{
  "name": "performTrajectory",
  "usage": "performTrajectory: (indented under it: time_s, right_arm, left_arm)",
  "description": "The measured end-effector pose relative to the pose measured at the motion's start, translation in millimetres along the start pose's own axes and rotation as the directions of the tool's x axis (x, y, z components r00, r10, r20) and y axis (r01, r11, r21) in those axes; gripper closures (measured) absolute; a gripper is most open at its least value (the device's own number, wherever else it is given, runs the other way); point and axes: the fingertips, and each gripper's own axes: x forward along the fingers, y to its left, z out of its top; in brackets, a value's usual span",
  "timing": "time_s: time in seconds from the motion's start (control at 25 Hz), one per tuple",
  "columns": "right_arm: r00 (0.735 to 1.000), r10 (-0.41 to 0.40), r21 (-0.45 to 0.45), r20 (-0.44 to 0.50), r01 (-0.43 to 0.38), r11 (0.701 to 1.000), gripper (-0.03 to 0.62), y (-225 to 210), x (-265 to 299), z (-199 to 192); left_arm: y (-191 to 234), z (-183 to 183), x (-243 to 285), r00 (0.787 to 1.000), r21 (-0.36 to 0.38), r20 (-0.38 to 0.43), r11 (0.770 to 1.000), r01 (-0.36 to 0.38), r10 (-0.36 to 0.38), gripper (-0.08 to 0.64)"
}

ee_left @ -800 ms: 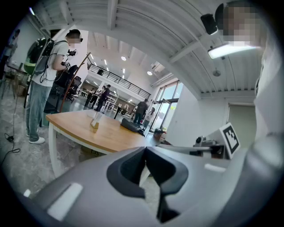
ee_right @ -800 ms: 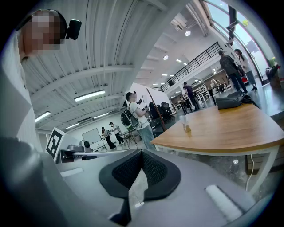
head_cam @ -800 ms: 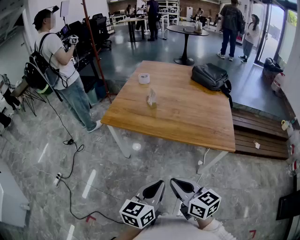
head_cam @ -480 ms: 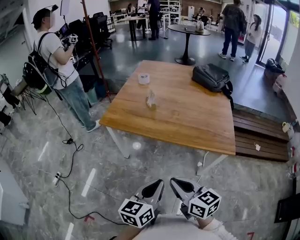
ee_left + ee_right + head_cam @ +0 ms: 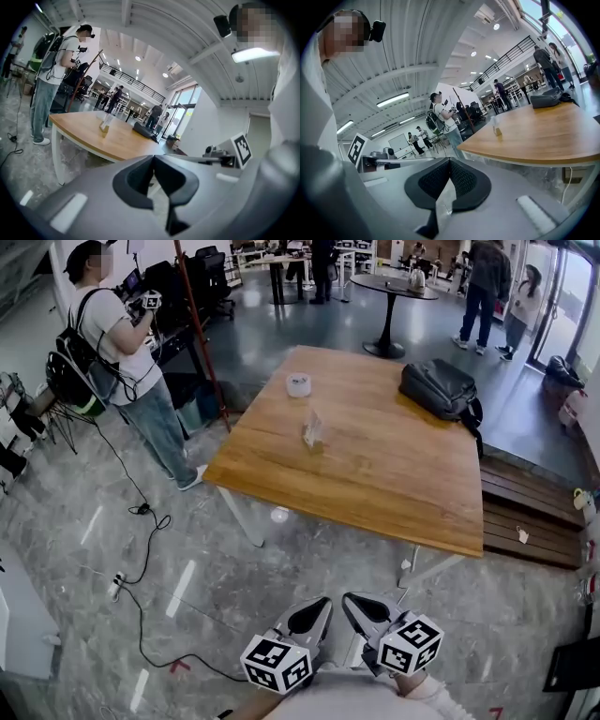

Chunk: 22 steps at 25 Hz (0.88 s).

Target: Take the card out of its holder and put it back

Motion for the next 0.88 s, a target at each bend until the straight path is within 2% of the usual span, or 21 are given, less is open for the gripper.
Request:
performTrajectory:
  time_s: [0.16,0.36,0.64,0.88]
  right_arm:
    - [0.999,-0.03,0.016,0.019,0.03,0.999,0.594,-17.5,31.9,10.5]
    - [0.999,-0.039,0.009,0.035,0.039,0.999,0.594,-42.8,94.4,50.0]
    - [0.994,-0.077,0.012,0.081,0.076,0.997,0.594,-72.9,181.7,105.4]
    - [0.992,-0.113,0.04,0.056,0.111,0.993,0.594,-90.2,229.0,122.8]
  left_arm:
    - [31.3,13.3,15.9,1.0,0.003,-0.013,1.0,0.014,-0.014,0.551]
    - [85.0,66.4,48.4,1.0,0.028,0.003,0.999,0.025,-0.026,0.552]
    - [164.7,127.2,89.8,0.999,0.062,-0.016,0.997,0.052,-0.051,0.552]
    - [207.8,143.9,113.4,0.995,-0.009,-0.06,0.997,0.082,-0.082,0.552]
